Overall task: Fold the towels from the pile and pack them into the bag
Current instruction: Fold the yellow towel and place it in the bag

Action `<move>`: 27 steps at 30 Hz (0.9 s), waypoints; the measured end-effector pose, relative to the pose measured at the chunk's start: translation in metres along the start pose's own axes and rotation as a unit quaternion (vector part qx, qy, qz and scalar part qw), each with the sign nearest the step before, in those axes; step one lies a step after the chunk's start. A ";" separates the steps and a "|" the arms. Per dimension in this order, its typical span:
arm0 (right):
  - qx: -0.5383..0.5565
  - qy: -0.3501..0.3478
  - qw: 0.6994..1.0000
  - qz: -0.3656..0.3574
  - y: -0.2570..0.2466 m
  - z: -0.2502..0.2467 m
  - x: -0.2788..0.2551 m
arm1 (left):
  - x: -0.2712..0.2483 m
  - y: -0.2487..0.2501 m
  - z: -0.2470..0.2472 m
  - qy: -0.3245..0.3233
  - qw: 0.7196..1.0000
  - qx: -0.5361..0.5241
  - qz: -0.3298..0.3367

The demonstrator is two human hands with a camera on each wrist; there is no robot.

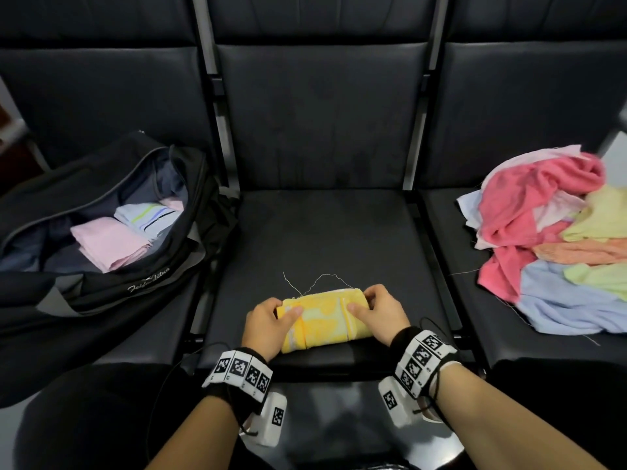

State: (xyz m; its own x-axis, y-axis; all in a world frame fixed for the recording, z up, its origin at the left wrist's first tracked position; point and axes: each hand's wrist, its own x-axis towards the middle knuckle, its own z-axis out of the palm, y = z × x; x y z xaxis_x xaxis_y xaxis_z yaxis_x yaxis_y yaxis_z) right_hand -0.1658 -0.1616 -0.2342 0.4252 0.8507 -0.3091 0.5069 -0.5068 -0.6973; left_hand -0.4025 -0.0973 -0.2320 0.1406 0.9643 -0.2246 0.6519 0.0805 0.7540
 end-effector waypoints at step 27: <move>0.032 -0.151 0.951 -0.269 -0.176 -0.037 -0.022 | -0.012 0.051 -0.086 -0.161 0.958 -0.200 0.126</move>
State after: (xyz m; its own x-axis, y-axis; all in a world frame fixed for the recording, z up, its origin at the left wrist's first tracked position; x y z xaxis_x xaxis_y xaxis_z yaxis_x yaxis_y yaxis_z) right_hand -0.2368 -0.0957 -0.0811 -0.1212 0.9907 -0.0611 0.5388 0.0140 -0.8423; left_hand -0.4346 -0.0833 -0.1375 0.5208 0.8431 -0.1341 0.2383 0.0072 0.9712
